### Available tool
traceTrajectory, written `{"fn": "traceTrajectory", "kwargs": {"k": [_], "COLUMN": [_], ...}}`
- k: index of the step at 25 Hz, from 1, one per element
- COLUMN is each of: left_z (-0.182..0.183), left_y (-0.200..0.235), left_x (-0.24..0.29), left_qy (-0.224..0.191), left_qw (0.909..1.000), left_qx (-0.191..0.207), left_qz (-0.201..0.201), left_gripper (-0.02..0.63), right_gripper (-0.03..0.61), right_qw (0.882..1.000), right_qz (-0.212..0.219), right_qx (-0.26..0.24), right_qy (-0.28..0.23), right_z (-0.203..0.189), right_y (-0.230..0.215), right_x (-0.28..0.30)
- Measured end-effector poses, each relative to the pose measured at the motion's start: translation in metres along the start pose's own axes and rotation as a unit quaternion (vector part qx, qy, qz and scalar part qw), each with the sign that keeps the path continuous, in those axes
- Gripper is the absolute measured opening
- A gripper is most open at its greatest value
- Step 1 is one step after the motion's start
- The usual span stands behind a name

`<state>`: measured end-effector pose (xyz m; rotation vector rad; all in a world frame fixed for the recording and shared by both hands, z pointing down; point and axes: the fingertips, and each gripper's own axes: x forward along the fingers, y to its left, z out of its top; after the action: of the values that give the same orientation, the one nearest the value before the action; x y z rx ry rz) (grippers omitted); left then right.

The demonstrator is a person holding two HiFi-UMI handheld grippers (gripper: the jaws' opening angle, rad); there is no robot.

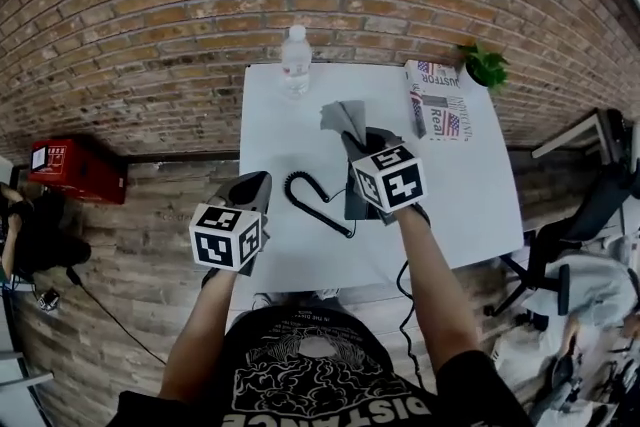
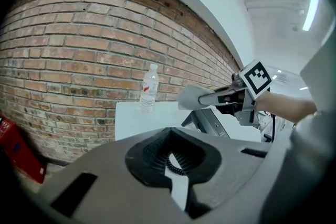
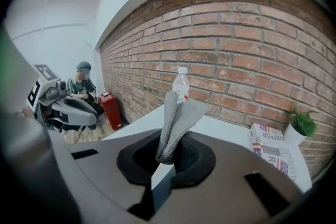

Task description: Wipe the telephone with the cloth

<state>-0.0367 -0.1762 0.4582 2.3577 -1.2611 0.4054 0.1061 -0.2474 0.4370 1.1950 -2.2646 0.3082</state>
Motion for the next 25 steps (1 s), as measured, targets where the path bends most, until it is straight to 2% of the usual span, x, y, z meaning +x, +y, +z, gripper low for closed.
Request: {"fn": "traceTrajectory", "kwargs": {"k": [10, 17, 25], "left_z": [0.017, 0.021, 0.019], "left_y": [-0.031, -0.044, -0.038], "left_x": [-0.003, -0.019, -0.046], "left_qy": [-0.008, -0.013, -0.022], "left_qw": [0.998, 0.9947, 0.9925], "left_qx": [0.04, 0.069, 0.091], "left_qz": [-0.049, -0.075, -0.079], "left_gripper": [0.006, 0.006, 0.006], "right_gripper": [0.012, 0.012, 0.012], "right_qw": [0.994, 0.981, 0.964], "right_qz": [-0.07, -0.136, -0.196], "right_qx": [0.05, 0.091, 0.126], "right_qy": [-0.074, -0.108, -0.124], "right_z": [0.002, -0.013, -0.039], "right_y": [0.003, 0.011, 0.032], "right_x": [-0.076, -0.13, -0.17]}}
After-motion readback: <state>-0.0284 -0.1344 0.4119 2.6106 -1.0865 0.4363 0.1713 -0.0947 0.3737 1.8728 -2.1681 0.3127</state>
